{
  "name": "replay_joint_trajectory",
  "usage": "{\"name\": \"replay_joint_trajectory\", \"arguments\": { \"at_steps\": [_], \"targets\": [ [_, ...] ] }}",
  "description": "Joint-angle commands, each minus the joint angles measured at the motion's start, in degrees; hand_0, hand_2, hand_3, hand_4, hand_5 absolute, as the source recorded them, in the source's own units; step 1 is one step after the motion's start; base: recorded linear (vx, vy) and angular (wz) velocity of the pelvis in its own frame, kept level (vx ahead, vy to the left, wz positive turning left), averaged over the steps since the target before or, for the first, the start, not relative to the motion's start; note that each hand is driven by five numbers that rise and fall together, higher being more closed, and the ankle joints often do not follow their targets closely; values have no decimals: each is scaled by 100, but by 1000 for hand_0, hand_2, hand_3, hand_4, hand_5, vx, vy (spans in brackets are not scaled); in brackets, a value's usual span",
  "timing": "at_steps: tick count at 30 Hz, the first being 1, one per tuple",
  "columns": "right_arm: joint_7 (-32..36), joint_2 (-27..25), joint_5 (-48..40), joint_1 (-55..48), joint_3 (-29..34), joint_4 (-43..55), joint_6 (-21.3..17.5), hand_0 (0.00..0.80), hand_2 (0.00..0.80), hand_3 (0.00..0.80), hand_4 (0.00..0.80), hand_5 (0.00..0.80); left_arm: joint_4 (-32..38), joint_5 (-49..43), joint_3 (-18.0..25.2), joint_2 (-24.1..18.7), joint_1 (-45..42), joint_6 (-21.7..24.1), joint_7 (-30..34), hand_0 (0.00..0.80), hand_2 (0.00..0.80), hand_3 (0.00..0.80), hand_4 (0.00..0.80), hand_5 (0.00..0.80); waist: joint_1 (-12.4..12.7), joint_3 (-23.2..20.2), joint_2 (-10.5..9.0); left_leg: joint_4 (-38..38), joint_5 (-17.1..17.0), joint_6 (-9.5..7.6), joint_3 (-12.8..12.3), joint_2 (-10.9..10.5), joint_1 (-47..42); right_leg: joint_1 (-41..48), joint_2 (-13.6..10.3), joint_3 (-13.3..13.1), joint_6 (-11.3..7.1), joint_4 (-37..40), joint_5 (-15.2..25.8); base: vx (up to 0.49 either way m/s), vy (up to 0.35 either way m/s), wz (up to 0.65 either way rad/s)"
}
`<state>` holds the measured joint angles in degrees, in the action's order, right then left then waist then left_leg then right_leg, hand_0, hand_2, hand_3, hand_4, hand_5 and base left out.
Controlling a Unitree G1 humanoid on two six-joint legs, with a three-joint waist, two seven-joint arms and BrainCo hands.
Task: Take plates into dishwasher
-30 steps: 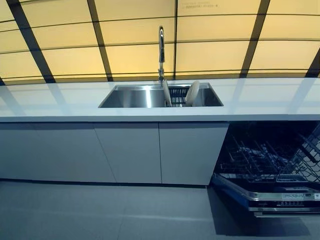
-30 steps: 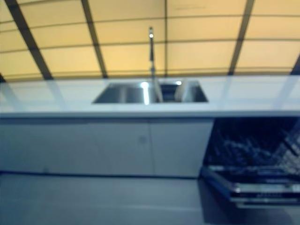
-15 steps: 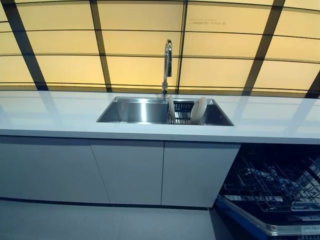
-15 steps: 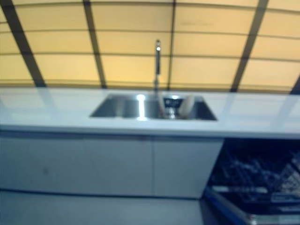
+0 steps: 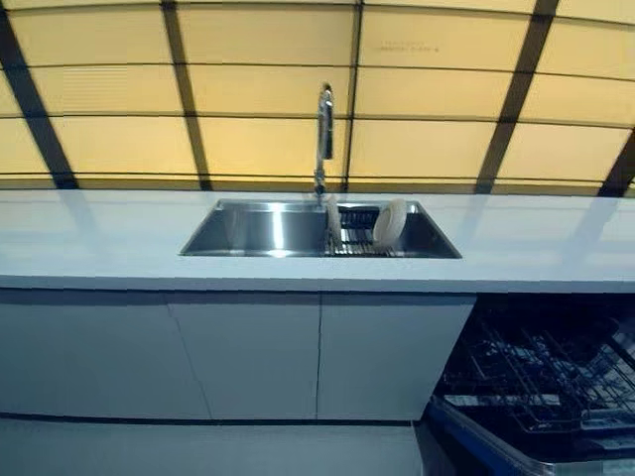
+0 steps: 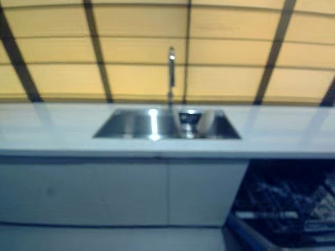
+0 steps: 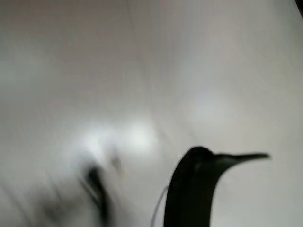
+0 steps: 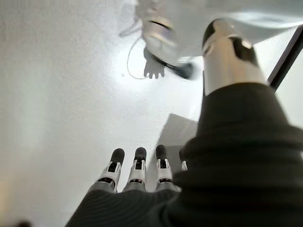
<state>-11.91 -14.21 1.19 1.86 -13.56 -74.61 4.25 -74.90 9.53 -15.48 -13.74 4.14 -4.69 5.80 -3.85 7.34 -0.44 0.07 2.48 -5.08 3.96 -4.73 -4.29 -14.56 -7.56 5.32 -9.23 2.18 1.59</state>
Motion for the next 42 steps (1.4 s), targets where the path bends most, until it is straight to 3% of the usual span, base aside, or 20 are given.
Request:
{"name": "replay_joint_trajectory", "arguments": {
  "at_steps": [1, 3, 5, 8, 17, 20, 23, 24, 25, 27, 28, 29, 30, 31, 33, 34, 36, 37, 39, 42],
  "targets": [
    [-183, -252, -338, 220, 125, 104, 94, 0, 0, 0, 0, 0, 176, -137, 40, -33, 212, 58, 13, 0, 0, 0, 0, 0, 39, 91, 14, 665, 781, -123, 370, -460, -226, -136, 270, -87, 247, -402, 803, 272, -145, 39],
    [-199, -219, -345, 244, 105, 184, 333, 0, 0, 0, 0, 0, 199, -303, 96, 5, 166, 36, -21, 0, 0, 0, 0, 0, 57, 32, -22, 861, 937, -75, 341, -439, -299, 17, 269, -37, 293, -670, 769, 322, -140, 62],
    [-83, -208, -394, 254, 63, 222, 277, 0, 0, 0, 0, 0, 238, -523, 66, 1, 142, 159, 135, 0, 0, 0, 0, 0, 17, 35, 20, 782, 1072, 14, 171, -218, -626, 21, 247, 115, 330, -996, 685, 407, -168, 48],
    [-20, -238, -444, 318, -19, 271, 222, 0, 0, 0, 0, 0, 322, -711, -295, 12, 290, 210, 195, 0, 0, 0, 0, 0, -30, 64, 58, 602, 1031, 53, 168, -101, -631, -7, 305, 98, 387, -1062, 556, 217, -109, 19],
    [58, -216, -328, 313, -81, 228, 124, 0, 0, 0, 0, 0, 217, -848, -314, 1, 144, 245, 194, 0, 0, 0, 0, 0, -71, 61, 84, 336, 847, 173, 16, 18, -612, 229, 341, 13, 370, -812, 496, 175, -56, -1],
    [87, -206, -173, 291, -153, 163, 147, 0, 0, 0, 0, 0, 250, -555, -330, 14, 157, 334, 123, 0, 0, 0, 0, 0, -96, -38, 85, 519, 843, 315, -58, 217, -766, 377, 427, -4, 498, -875, 292, 272, -123, -4],
    [125, -202, -205, 304, -207, 169, 152, 0, 0, 0, 0, 0, 265, -256, -324, 42, 187, 236, -42, 0, 0, 0, 0, 0, -77, -93, 80, 1023, 370, 502, -131, 437, -751, 538, 527, 113, 652, -890, 116, 165, -123, 1],
    [160, -203, -261, 320, -262, 187, 145, 0, 0, 0, 0, 0, 242, 167, -190, 91, 200, 93, -194, 0, 0, 0, 0, 0, -39, -109, 7, 1886, -119, 624, -252, 607, -566, 735, 580, 184, 799, -822, 19, 183, -154, 1],
    [174, -201, -300, 324, -283, 195, 134, 0, 0, 0, 0, 0, 235, 278, -126, 109, 193, 64, -243, 0, 0, 0, 0, 0, -30, -126, -60, 2302, -265, 642, -261, 588, -416, 772, 547, 186, 838, -800, 8, 312, -219, 6],
    [203, -243, -177, 324, -370, 327, 181, 0, 0, 0, 0, 0, 207, 433, 175, 186, 93, 196, -387, 0, 0, 0, 0, 0, 190, 16, -268, 4057, -570, 656, -336, 404, 897, 1164, 506, 82, 1019, -798, -182, 313, -176, 3],
    [171, -269, -191, 323, -399, 350, 282, 0, 0, 0, 0, 0, 206, 429, 232, 198, 75, 302, -459, 0, 0, 0, 0, 0, 357, 157, -295, 4185, -479, 619, -417, 225, 1628, 1381, 526, 6, 1014, -767, -240, 212, -79, -8],
    [165, -271, -213, 324, -404, 349, 310, 0, 0, 0, 0, 0, 207, 442, 241, 202, 73, 320, -484, 0, 0, 0, 0, 0, 383, 177, -295, 4179, -451, 612, -424, 201, 1702, 1408, 530, -8, 1009, -761, -246, 271, 30, -23],
    [181, -263, -262, 355, -411, 283, 342, 0, 0, 0, 0, 0, 192, 540, 277, 198, 36, 380, -523, 0, 0, 0, 0, 0, 524, 279, -226, 3336, -412, 585, -432, 168, 1702, 1593, 621, -117, 942, -709, -307, 367, 124, -46],
    [215, -235, -179, 400, -371, 137, 268, 0, 0, 0, 0, 0, 152, 577, 356, 165, -11, 452, -497, 0, 0, 0, 0, 0, 618, 347, -143, 1930, -591, 584, -623, 327, 1647, 1777, 743, -166, 882, -612, -383, 437, 160, -62],
    [231, -227, -156, 397, -339, 99, 250, 0, 0, 0, 0, 0, 133, 503, 362, 140, -6, 478, -466, 0, 0, 0, 0, 0, 680, 372, -71, 1256, -849, 658, -706, 355, 1745, 1892, 841, -145, 872, -573, -432, 330, 119, -77],
    [246, -213, -253, 369, -301, 103, 294, 0, 0, 0, 0, 0, 106, 391, 342, 120, 20, 512, -452, 0, 0, 0, 0, 0, 801, 382, -20, 681, -1150, 761, -515, 293, 1955, 2064, 927, -209, 864, -548, -498, 351, 133, -67],
    [251, -216, -143, 316, -257, 140, 345, 0, 0, 0, 0, 0, 220, 314, 372, 153, 35, 419, -563, 0, 0, 0, 0, 0, 836, 331, -8, 482, -1001, 682, -302, 220, 1890, 2145, 946, -376, 866, -626, -670, 368, 188, -39],
    [169, -218, -238, 249, -233, 147, 415, 0, 0, 0, 0, 0, 286, 298, 340, 89, 127, 260, -543, 0, 0, 0, 0, 0, 730, 219, 35, 380, -830, 557, -332, 180, 1588, 2068, 915, -417, 797, -851, -825, 232, 156, -36],
    [183, -218, -242, 245, -232, 144, 417, 0, 0, 0, 0, 0, 291, 295, 333, 82, 135, 259, -545, 0, 0, 0, 0, 0, 720, 218, 36, 389, -810, 547, -333, 178, 1569, 2059, 911, -415, 796, -878, -843, 108, 68, -25],
    [344, -225, -53, 116, -72, 120, 272, 0, 0, 0, 0, 0, 391, 456, 178, -105, 197, 160, -488, 0, 0, 0, 0, 0, 588, 124, 111, 71, -604, 387, -266, 183, 969, 1937, 732, -167, 676, -1120, -920, 247, 122, -15]
  ]
}}
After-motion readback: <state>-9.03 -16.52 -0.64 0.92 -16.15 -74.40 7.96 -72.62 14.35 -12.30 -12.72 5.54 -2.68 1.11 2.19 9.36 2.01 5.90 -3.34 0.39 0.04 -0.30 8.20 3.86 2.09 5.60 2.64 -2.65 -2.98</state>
